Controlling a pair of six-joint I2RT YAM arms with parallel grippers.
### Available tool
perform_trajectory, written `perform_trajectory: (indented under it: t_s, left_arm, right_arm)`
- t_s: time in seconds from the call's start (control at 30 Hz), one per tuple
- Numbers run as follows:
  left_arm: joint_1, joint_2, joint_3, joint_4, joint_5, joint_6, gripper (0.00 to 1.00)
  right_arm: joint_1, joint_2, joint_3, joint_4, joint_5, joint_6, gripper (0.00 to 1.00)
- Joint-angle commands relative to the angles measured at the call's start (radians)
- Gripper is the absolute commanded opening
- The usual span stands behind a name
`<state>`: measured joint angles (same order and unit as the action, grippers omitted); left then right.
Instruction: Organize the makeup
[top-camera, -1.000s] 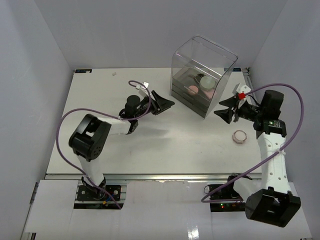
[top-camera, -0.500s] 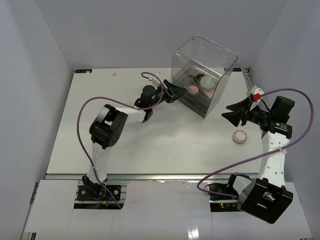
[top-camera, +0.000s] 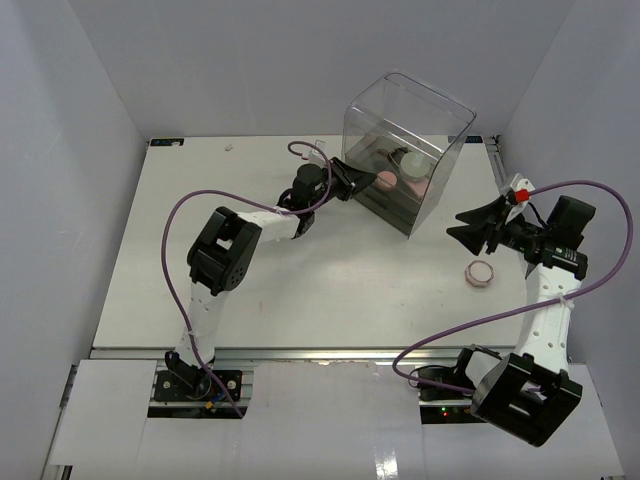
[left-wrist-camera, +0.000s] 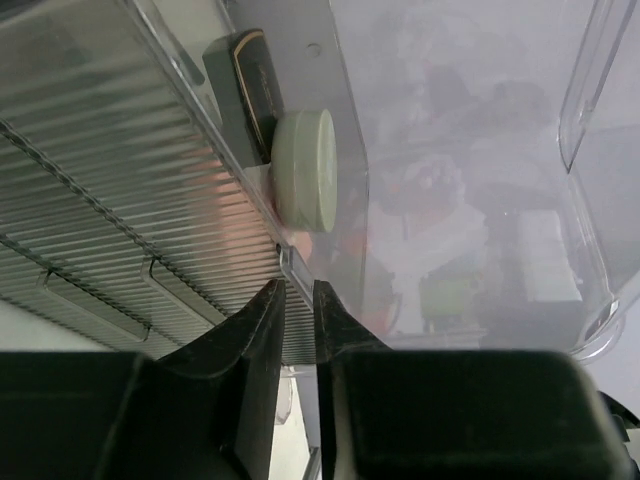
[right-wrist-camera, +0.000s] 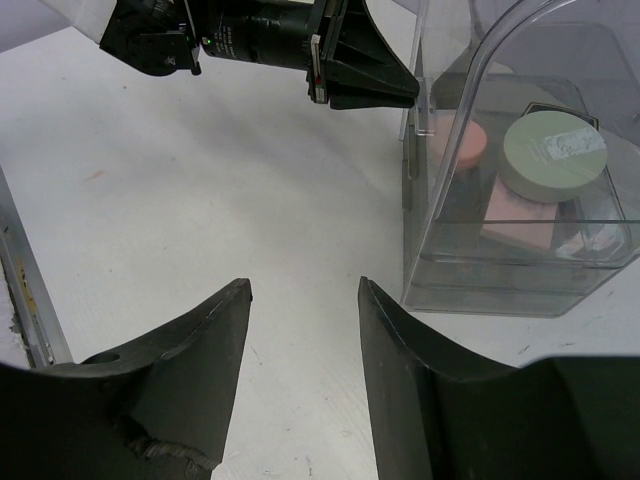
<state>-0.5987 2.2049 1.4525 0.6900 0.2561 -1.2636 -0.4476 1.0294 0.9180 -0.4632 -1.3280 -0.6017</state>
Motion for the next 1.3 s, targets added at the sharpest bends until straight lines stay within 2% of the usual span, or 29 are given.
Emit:
perform_trajectory:
  t_s: [0.0, 0.27, 0.4, 0.57, 0.67, 0.9, 1.03, 1.27]
  left_arm:
    - [-0.004, 0.018, 0.051, -0.006, -0.021, -0.006, 0.24]
    - [-0.004, -0.02, 0.008, 0.057, 0.012, -0.011, 0.09]
    - [-0.004, -0.097, -0.044, 0.088, 0.03, 0.007, 0.06]
    - [-0.005, -0.183, -0.129, 0.131, 0.045, 0.013, 0.06]
    - [-0.004, -0.235, -0.19, 0.151, 0.047, 0.016, 0.06]
    - [-0.004, -0.275, -0.182, 0.166, 0.072, 0.01, 0.06]
    - [-0.004, -0.282, -0.157, 0.157, 0.078, 0.015, 0.06]
    - [-0.001, -0.311, -0.144, 0.162, 0.076, 0.012, 0.06]
  right_arm:
    - [-0.018, -0.009, -0.012, 0.005, -0.048, 0.011, 0.54]
    - [-0.028, -0.015, -0.024, -0.015, -0.016, -0.02, 0.55]
    - [-0.028, -0.024, -0.021, -0.067, 0.038, -0.094, 0.57]
    - [-0.025, -0.002, -0.011, -0.193, 0.126, -0.291, 0.61]
    - [-0.025, 0.029, -0.006, -0.295, 0.241, -0.421, 0.63]
    - [-0.023, 0.079, 0.021, -0.407, 0.491, -0.651, 0.67]
    - [-0.023, 0.102, 0.026, -0.4, 0.651, -0.643, 0.7]
    - [-0.023, 0.077, -0.085, -0.285, 0.761, -0.571, 0.71]
